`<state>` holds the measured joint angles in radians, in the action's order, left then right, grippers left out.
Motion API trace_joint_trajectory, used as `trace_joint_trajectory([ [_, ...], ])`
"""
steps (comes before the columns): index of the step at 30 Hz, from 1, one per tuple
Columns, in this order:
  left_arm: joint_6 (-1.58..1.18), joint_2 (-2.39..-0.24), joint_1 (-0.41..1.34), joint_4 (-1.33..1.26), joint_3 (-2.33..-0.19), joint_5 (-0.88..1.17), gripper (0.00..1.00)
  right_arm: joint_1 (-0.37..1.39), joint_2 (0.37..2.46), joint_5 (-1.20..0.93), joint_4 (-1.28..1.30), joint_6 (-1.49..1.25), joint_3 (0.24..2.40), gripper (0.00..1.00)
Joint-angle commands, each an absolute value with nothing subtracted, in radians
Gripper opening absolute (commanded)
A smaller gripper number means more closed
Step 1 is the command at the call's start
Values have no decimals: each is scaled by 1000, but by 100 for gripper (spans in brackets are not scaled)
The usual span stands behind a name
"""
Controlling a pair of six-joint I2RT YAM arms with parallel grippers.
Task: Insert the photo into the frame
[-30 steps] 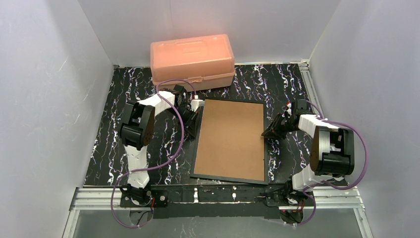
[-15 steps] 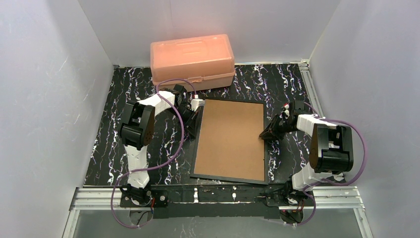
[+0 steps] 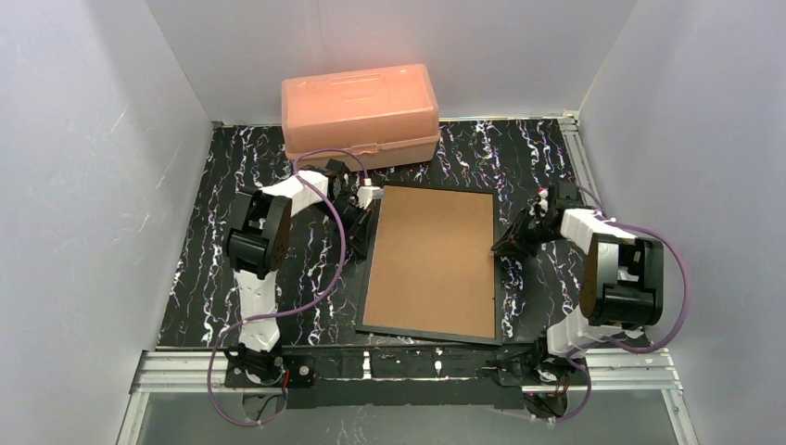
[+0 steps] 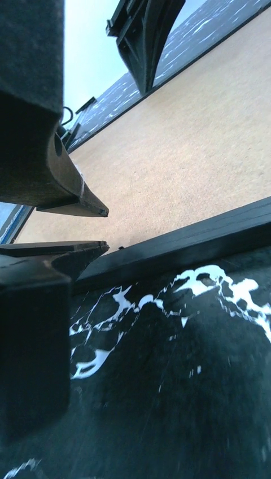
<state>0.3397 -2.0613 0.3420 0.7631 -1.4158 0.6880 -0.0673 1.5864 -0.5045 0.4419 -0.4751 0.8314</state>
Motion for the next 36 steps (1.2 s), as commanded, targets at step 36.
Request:
trace_joint_trajectory([
  [36, 329, -2054, 334, 783, -1453, 730, 0, -94, 1528, -556, 328, -561, 821, 29],
])
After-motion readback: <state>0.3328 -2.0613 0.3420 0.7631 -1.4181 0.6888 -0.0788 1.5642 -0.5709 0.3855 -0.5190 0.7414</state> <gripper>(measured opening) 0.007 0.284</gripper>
